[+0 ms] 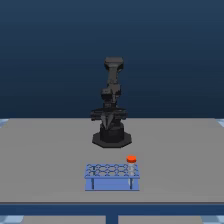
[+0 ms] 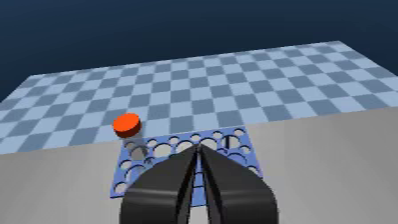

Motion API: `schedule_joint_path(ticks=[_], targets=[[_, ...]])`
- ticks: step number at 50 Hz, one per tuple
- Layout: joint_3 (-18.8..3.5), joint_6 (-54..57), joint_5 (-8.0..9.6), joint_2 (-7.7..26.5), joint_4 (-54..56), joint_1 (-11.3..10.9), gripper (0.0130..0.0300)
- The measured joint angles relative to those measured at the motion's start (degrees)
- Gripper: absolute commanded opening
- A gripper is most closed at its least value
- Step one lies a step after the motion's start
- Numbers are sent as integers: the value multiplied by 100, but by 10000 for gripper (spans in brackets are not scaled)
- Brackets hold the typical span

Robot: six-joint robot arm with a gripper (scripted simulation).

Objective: Pick up the centrifuge tube on the rack

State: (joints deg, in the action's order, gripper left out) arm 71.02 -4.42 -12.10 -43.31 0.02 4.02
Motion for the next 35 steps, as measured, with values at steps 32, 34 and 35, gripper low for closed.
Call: schedule_joint_path(ticks=[32,34,35], targets=[[-5,41,-2,11,47,-10,300],[-8,65,-3,17,74,-15,300],[-10,76,-4,21,90,-18,300]])
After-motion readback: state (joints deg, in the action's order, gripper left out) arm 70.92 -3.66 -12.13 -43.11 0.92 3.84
